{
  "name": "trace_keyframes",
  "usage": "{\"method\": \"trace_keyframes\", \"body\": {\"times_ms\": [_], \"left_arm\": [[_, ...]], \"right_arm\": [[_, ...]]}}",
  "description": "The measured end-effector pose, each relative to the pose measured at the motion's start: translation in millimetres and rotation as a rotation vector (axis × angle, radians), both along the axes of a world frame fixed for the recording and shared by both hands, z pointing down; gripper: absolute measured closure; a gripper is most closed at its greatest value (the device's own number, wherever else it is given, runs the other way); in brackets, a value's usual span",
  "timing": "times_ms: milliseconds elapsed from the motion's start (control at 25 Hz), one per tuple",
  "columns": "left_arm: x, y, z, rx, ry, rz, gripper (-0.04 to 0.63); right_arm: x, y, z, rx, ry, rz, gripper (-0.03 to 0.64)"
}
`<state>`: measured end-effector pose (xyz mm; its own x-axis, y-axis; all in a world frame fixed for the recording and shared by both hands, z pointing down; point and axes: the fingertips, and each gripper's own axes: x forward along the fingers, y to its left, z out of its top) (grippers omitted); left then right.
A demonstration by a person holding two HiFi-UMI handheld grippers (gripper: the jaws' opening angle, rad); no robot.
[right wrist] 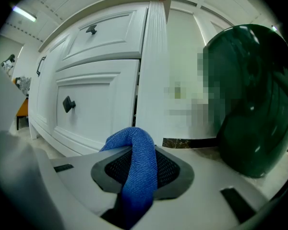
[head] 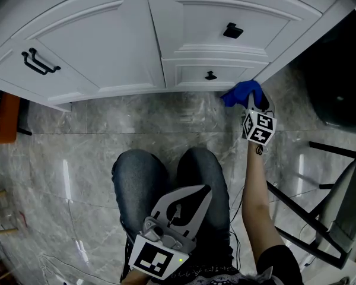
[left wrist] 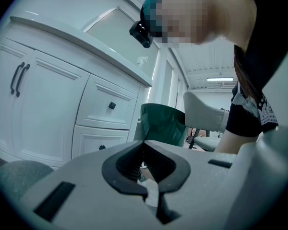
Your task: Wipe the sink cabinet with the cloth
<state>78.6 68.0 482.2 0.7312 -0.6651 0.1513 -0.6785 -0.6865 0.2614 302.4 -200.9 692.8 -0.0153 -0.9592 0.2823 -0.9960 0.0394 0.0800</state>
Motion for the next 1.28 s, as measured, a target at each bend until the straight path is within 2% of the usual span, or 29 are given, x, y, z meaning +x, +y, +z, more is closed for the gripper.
{"method": "trace_keyframes", "body": {"times_ms": [400, 600, 880, 1280], "left_arm": [[1.8, -0.3, 0.1, 0.004, 0.000, -0.002, 0.591], [10.4, -4.1, 2.6, 0.018, -0.009, 0.025, 0.591], [13.6, -1.1, 10.5, -0.003, -0.054, 0.050, 0.591], [-6.8, -14.8, 15.8, -0.037, -0.055, 0.034, 0.591]], "right_arm": [[-2.3, -0.5, 1.7, -0.015, -0.018, -0.006, 0.502], [1.2, 2.2, -3.0, -0.012, -0.047, 0.003, 0.502], [-11.1, 14.9, -25.1, 0.046, -0.093, -0.034, 0.502], [-50.8, 45.7, -51.9, 0.106, -0.159, -0.098, 0.502]]}}
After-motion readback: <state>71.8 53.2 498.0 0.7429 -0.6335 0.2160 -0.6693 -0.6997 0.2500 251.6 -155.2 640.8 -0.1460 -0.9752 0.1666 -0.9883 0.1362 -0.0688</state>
